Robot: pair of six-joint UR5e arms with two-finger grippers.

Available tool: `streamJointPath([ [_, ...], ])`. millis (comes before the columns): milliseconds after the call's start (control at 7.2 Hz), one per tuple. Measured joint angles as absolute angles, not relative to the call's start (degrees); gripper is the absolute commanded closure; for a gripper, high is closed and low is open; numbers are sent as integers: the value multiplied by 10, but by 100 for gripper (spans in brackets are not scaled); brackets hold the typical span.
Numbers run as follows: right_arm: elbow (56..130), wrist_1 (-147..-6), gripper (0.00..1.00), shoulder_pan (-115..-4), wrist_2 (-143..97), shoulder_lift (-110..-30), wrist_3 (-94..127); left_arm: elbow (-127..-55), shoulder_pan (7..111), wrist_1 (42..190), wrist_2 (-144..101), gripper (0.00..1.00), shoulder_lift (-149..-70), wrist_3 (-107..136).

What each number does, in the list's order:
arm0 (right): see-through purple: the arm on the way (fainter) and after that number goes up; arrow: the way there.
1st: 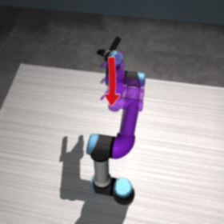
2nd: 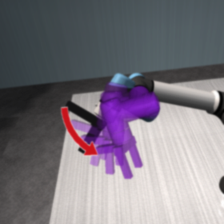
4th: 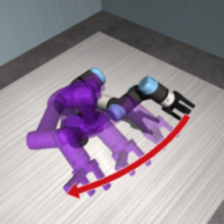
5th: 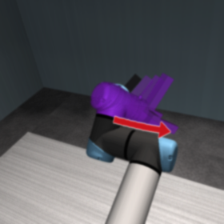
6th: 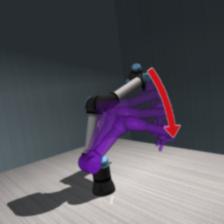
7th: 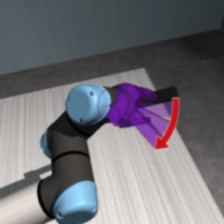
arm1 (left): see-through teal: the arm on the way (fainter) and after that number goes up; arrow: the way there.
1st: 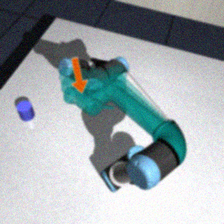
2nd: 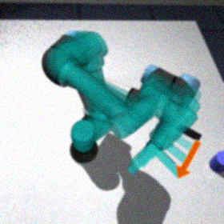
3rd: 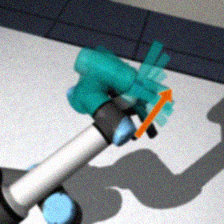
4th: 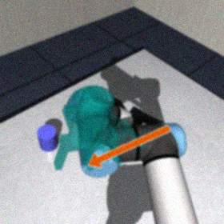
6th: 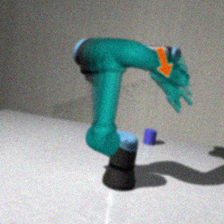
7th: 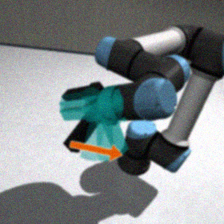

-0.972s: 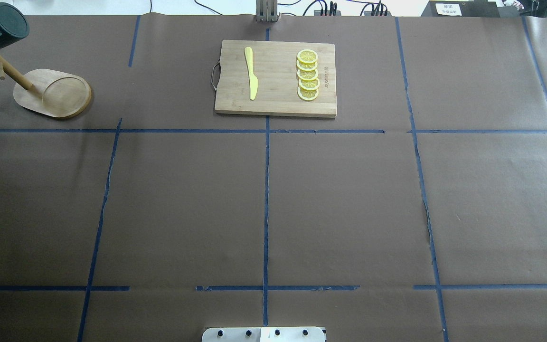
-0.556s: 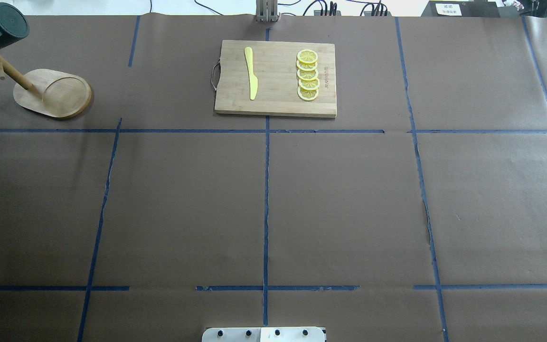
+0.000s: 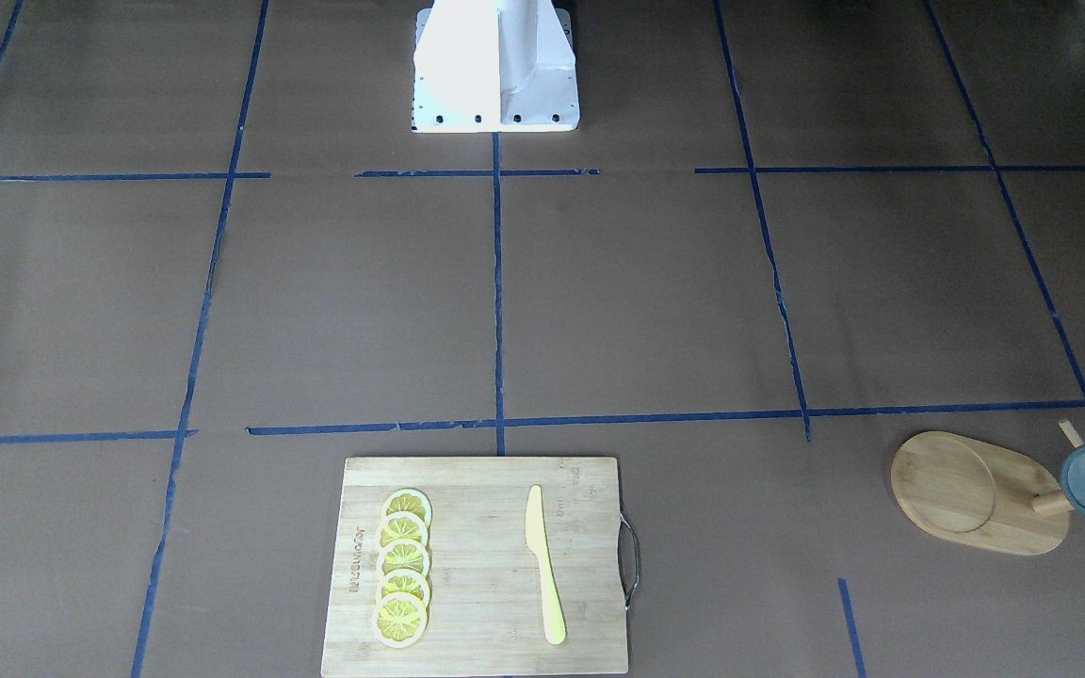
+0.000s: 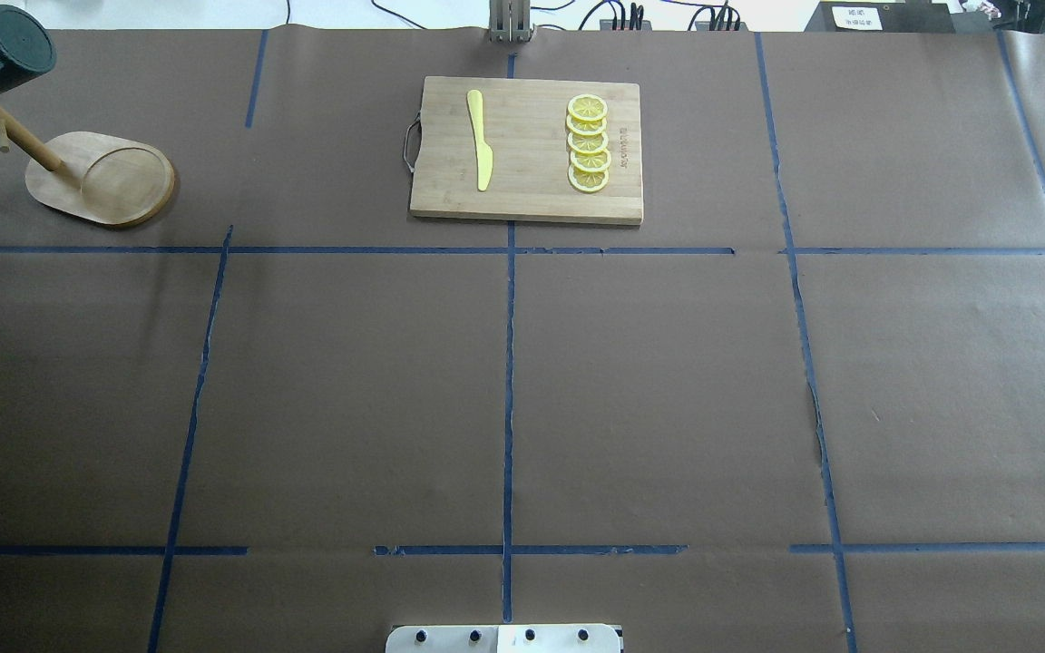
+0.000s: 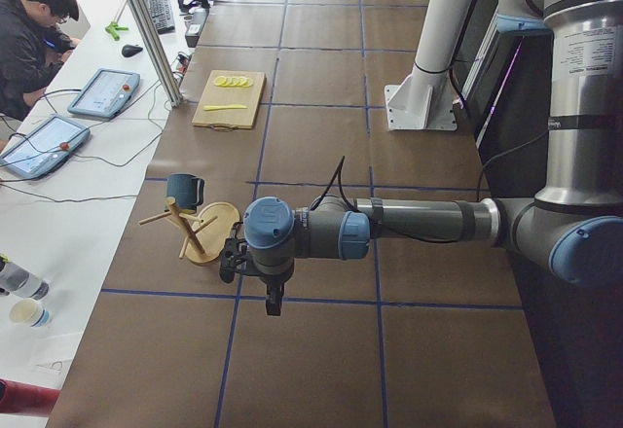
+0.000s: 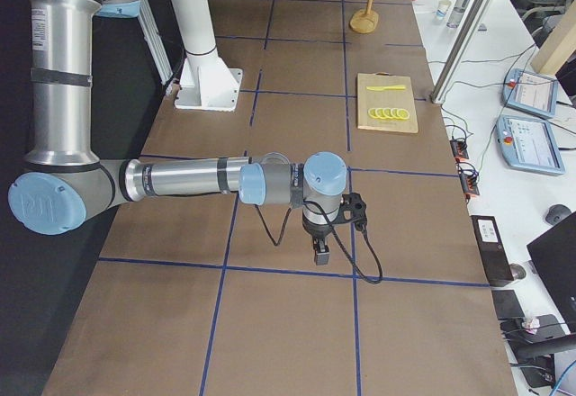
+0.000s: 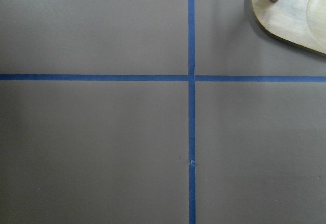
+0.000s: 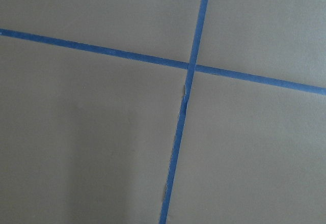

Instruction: Hang cup on storage rack

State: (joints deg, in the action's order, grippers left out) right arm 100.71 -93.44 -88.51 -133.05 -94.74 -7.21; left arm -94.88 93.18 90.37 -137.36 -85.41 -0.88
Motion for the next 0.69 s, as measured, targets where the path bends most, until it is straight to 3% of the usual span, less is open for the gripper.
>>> streamJointPath([
  [694, 1008, -930, 0, -884, -1331, -951, -71, -950, 931, 905, -1374, 0, -843, -9],
])
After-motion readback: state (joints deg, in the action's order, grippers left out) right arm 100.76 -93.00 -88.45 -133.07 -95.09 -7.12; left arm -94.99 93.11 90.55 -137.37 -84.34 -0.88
